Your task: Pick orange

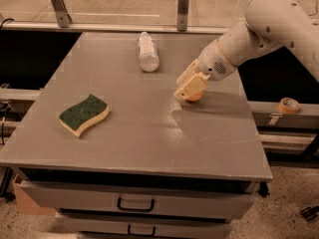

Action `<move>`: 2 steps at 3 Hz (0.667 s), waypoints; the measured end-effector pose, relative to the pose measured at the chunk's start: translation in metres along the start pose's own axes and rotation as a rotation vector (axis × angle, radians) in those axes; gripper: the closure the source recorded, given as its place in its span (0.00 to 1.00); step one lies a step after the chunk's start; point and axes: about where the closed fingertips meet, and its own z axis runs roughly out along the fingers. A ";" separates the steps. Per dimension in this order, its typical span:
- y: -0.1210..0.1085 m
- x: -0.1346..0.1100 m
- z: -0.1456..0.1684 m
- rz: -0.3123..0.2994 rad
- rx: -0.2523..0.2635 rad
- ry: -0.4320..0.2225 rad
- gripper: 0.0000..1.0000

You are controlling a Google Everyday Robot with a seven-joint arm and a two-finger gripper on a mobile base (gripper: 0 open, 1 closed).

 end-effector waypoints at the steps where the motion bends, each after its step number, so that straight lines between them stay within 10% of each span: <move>1: 0.009 -0.013 -0.016 -0.034 -0.008 -0.043 0.87; 2: 0.022 -0.040 -0.048 -0.087 -0.009 -0.125 1.00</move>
Offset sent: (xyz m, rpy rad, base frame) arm -0.0390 -0.0004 0.1217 0.2129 -0.1450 0.1110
